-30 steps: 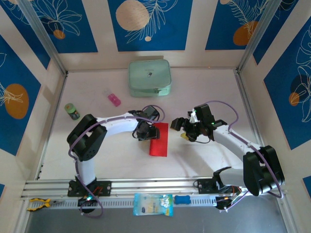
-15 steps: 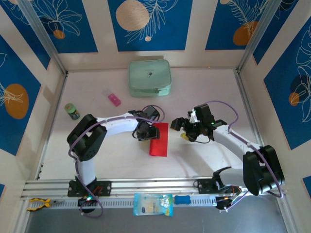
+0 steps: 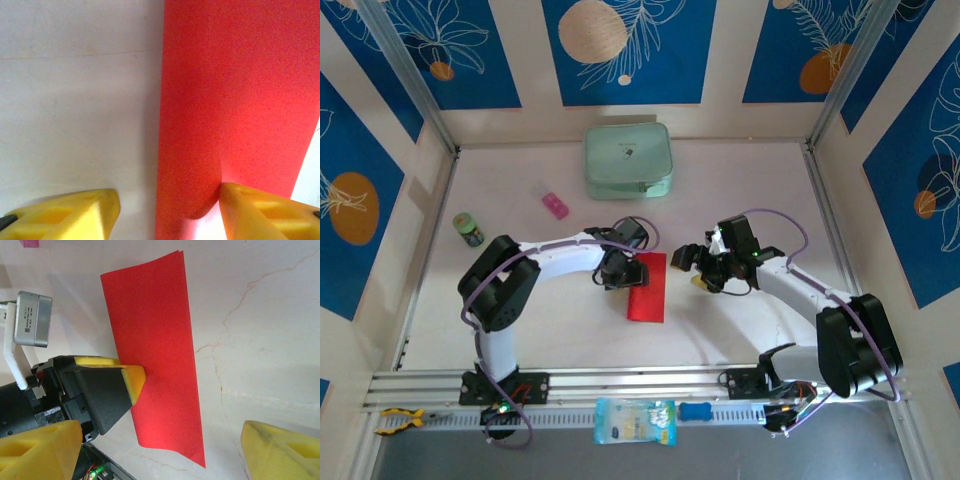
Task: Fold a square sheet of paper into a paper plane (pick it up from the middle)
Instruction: Hold the square sheet of paper at the center of the table.
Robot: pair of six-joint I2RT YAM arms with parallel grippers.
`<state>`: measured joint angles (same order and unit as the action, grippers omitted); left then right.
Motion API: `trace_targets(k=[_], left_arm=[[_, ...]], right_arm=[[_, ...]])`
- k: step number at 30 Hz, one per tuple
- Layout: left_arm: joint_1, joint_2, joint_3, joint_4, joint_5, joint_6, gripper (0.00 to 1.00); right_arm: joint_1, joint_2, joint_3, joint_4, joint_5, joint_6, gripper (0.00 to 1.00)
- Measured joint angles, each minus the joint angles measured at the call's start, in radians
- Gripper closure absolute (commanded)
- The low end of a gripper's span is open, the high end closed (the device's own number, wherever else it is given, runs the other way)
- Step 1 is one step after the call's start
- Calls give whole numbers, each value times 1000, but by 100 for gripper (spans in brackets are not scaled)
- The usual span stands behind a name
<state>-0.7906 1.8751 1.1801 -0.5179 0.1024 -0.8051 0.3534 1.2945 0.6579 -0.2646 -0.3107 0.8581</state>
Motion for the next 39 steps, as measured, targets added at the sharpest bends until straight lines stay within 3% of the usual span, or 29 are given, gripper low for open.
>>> trace_targets(k=[12, 39], left_arm=[[0, 0, -5, 2, -7, -5, 42], [0, 5, 0, 2, -3, 23, 37]], right_arm=[[0, 0, 0, 4, 0, 0, 17], [1, 18, 0, 2, 0, 0, 17]])
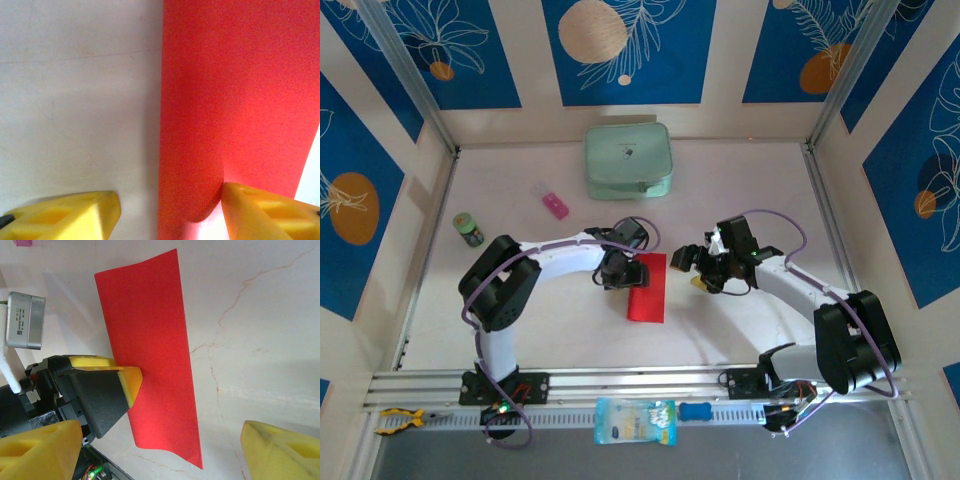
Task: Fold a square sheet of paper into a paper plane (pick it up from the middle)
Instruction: Hold the square sheet of paper at the center of the table.
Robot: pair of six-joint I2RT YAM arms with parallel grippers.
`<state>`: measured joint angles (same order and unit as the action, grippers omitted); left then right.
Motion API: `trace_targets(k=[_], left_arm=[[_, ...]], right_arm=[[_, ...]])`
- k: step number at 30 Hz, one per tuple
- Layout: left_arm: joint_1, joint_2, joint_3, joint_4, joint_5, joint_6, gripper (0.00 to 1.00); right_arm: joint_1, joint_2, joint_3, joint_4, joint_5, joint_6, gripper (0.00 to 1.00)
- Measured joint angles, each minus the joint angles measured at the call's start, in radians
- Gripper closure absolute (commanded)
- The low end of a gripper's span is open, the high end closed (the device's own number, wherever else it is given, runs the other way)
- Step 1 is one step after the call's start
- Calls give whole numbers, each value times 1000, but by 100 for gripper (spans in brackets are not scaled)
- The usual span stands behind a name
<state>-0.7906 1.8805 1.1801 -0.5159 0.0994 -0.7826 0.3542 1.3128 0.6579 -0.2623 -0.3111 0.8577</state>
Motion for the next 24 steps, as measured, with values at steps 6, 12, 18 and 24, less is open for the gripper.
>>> trace_targets(k=[6, 12, 18, 24], left_arm=[[0, 0, 0, 0, 0, 0, 37], [0, 0, 0, 0, 0, 0, 37], [0, 0, 0, 0, 0, 0, 37], [0, 0, 0, 0, 0, 0, 37]], right_arm=[[4, 0, 0, 0, 0, 0, 19], [7, 15, 0, 18, -8, 5, 29], [15, 36, 0, 31, -15, 6, 41], [26, 69, -5, 81, -57, 11, 82]])
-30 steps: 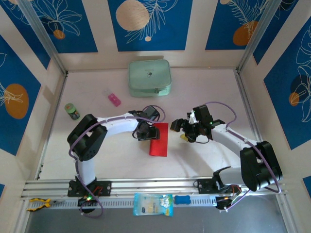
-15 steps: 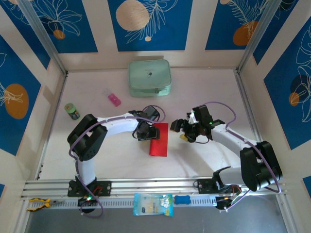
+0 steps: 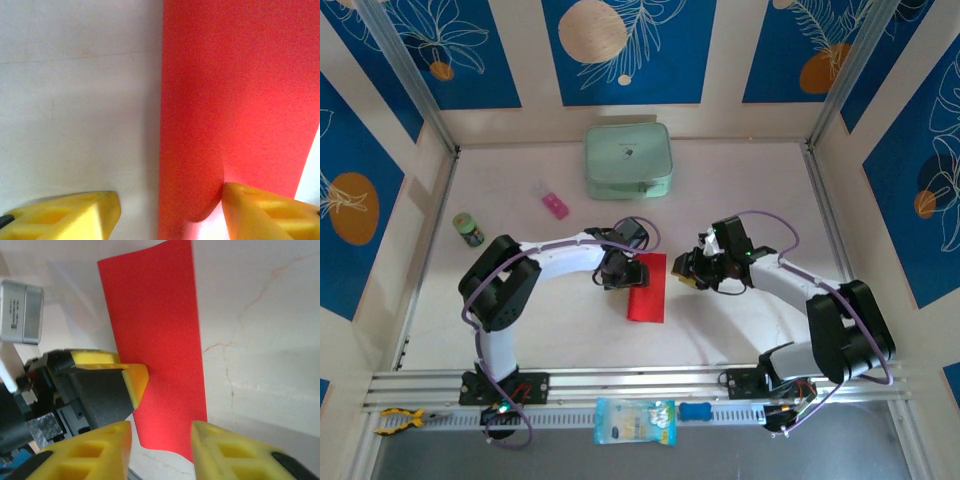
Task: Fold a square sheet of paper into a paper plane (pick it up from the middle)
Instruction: Hold the square sheet of paper at the center of the table.
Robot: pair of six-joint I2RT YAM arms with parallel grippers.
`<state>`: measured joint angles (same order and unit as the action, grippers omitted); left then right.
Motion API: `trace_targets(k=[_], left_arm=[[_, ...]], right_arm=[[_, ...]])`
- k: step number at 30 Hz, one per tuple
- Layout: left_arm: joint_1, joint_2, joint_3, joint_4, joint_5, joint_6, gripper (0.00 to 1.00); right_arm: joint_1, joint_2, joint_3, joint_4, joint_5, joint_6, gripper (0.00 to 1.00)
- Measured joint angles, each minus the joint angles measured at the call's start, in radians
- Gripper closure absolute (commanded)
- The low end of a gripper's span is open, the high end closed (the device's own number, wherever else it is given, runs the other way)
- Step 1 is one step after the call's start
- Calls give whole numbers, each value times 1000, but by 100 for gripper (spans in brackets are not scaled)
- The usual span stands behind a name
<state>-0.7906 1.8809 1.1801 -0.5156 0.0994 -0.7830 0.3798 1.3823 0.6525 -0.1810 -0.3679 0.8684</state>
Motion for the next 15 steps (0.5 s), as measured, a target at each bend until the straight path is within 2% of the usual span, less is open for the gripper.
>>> trace_targets(k=[1, 3, 15], left_arm=[[0, 0, 0, 0, 0, 0, 37], [0, 0, 0, 0, 0, 0, 37], [0, 1, 0, 0, 0, 0, 37]], right_arm=[[6, 14, 0, 11, -7, 2, 90], [21, 43, 1, 30, -18, 7, 99], [130, 185, 24, 107, 5, 35, 100]])
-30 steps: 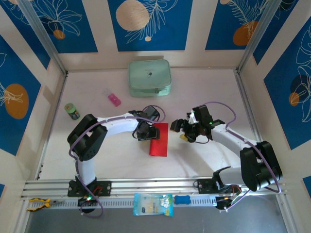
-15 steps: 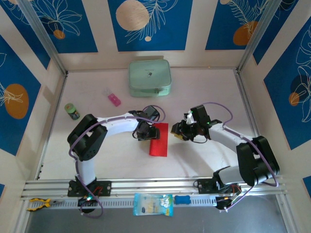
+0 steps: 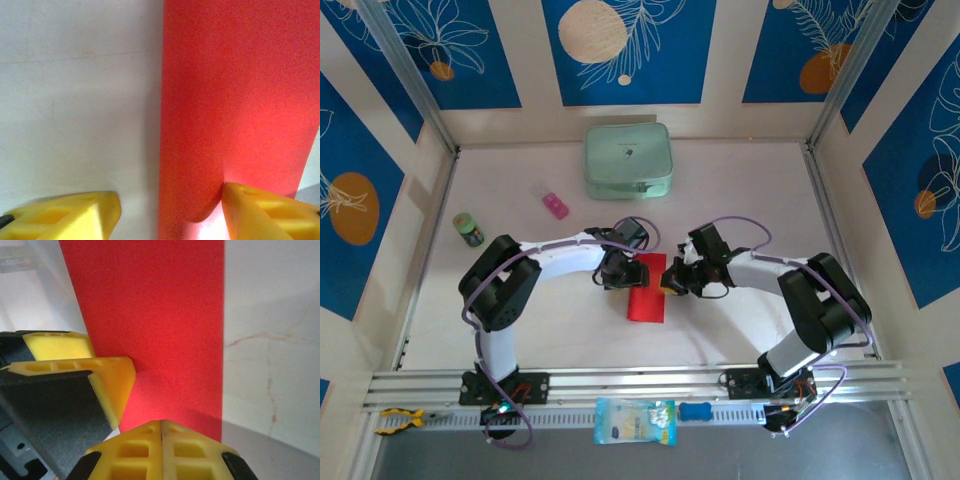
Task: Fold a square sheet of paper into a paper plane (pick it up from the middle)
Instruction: Hold the square sheet of paper at the center of the table.
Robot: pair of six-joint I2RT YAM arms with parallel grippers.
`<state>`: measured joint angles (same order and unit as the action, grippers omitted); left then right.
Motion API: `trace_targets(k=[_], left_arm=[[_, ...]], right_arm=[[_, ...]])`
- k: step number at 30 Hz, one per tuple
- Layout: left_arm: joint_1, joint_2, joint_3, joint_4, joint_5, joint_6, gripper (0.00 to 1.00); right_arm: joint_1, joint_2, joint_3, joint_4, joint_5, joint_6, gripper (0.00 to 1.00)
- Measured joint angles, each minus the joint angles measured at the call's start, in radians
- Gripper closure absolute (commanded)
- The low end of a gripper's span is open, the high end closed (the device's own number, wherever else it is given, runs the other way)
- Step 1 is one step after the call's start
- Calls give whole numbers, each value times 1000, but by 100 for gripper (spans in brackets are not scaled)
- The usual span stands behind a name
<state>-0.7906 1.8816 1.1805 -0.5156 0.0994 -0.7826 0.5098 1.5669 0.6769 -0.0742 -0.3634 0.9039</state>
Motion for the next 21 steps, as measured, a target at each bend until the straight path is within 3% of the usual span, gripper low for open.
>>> trace_targets(k=[13, 21], left_arm=[[0, 1, 0, 1, 0, 0, 37], [0, 2, 0, 1, 1, 0, 37]], right_arm=[[34, 105, 27, 53, 31, -6, 100], [41, 116, 28, 52, 47, -95, 100]])
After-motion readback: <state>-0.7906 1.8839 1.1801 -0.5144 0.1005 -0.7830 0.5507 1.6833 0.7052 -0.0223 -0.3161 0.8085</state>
